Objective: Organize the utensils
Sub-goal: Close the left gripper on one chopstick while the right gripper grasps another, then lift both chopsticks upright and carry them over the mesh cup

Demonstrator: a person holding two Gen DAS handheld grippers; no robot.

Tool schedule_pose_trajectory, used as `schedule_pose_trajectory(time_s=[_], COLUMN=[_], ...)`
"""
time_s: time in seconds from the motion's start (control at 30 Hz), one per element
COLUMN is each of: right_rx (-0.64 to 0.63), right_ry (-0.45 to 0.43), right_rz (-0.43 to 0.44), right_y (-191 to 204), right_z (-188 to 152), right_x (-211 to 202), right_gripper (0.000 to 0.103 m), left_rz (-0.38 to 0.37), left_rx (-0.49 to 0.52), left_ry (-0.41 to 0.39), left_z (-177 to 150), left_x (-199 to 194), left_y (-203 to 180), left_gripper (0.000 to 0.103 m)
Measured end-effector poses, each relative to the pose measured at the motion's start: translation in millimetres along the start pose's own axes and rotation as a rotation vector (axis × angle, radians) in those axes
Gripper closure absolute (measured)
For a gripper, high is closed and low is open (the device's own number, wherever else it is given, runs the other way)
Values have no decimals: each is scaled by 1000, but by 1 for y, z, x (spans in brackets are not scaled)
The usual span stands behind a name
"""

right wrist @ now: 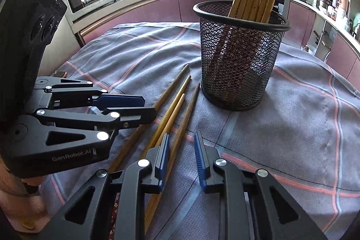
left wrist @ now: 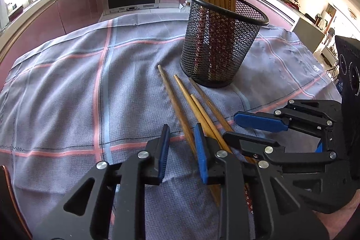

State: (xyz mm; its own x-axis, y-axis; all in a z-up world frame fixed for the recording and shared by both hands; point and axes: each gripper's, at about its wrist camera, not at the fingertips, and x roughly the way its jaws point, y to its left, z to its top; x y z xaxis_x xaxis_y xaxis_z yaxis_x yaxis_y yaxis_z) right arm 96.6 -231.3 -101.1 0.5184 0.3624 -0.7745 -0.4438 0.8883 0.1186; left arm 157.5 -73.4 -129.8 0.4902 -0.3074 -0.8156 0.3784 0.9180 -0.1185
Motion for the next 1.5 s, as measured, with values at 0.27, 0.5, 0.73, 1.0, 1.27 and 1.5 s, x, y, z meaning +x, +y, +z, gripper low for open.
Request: schedule_pose_trajectory(time_s=[0.27, 0.5, 0.73, 1.0, 1.27, 1.5], right_rx=[4, 27, 33, 21, 66, 83], right_ry=[-6, -4, 4, 10, -34, -116], right_rz=[1, 28, 32, 18, 70, 120], right_y=[-1, -8, -10, -9, -17, -23], right_z=[3, 4, 3, 8, 5, 7], right_x=[3, 1, 0, 5, -12, -46], right_gripper=[87, 95, 95, 95, 97, 98], left_rz=[-2, -21, -25, -16, -33, -84], left_rx=[-1, -20, -53, -61, -98, -89], left_ry=[1, -3, -5, 8, -13, -79], left_z=[0, -1, -7, -4, -5, -2], left_x=[2, 2, -5, 2, -7, -41], left_y=[-2, -4, 4, 5, 7, 9], left_gripper=[81, 93, 93, 91, 94, 95])
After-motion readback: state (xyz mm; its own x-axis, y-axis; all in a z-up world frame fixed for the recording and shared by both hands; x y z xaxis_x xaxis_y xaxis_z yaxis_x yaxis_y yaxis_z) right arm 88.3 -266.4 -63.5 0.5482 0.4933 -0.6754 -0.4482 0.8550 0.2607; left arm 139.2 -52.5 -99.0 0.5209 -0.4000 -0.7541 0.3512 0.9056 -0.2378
